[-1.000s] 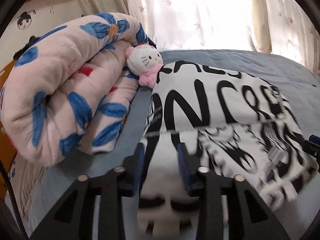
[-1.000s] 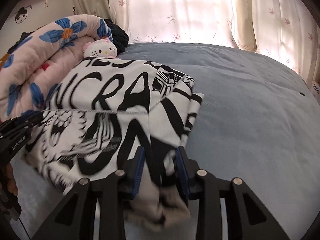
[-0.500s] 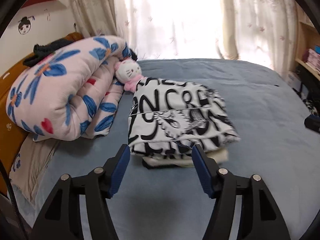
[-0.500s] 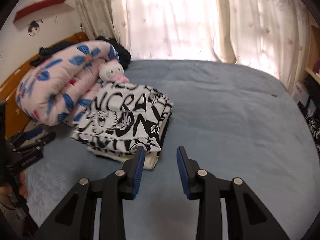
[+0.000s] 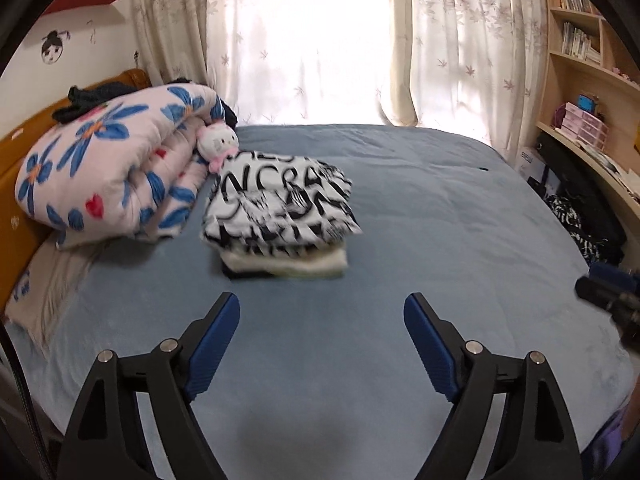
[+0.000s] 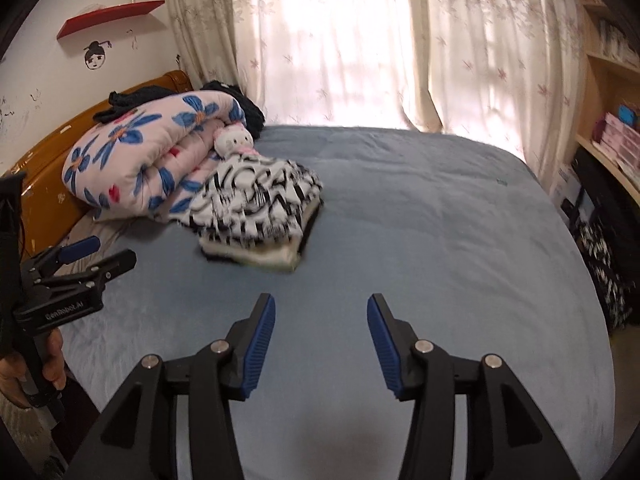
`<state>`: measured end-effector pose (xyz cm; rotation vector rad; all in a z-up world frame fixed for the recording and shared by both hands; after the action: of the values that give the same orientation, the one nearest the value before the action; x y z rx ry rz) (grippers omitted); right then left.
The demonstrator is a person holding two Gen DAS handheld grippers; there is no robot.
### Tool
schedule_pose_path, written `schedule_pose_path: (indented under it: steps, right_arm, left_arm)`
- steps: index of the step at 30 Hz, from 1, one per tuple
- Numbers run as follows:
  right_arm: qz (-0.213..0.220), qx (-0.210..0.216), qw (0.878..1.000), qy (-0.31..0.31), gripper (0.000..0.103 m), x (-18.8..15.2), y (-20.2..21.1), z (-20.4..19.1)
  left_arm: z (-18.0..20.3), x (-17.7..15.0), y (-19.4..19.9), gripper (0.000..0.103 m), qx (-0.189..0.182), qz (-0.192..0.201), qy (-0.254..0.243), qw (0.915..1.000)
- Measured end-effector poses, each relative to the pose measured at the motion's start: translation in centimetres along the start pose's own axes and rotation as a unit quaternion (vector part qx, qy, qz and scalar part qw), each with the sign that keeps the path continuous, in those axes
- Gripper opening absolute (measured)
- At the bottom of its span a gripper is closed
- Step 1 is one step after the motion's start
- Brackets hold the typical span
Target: Fold large clothes
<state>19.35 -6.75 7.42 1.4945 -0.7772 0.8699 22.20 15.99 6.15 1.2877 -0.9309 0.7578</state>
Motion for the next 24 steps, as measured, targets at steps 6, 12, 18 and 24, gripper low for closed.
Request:
schedule_pose_path:
  steps: [6, 12, 18, 24]
  right_arm:
    - [-0.003, -0.045, 0.999, -0.03, 0.066, -6.8, 2.8, 2.0]
    - [-0.005, -0.064, 0.995, -0.074, 0.068, -12.2, 4.1, 2.9]
    - [-0.017, -0.066, 0.994, -0.081, 0.068, -15.1, 4.0, 2.8]
    - [-0.014, -0.079, 0.994, -0.067, 0.068, -15.8, 3.9, 2.9]
  left_arm:
    - [3.7, -6.4, 3.1, 0.085, 0.009, -0.008, 0.003, 0.9999]
    - [7.0, -12.2, 4.0, 0.085, -0.012, -0.04, 0.025, 0.9988]
    - [9.5, -14.7, 4.1, 0.085, -0.025, -0.057, 0.018, 0.9979]
    - [10.8, -15.6, 3.6, 0.085, -0.031, -0.068, 0.006, 0.9972]
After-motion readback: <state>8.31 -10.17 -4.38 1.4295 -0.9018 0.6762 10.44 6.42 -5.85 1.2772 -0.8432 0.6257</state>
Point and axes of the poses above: each gripper's, at about its wrist camera, not at the fingertips, and y roughly against the way its jaws point, z to its right, x to its top, the point moved 5 cm from there along -y, roughly the way its jaws point, and after that the axes turned 13 degrees about z, right-handed, at the moved point
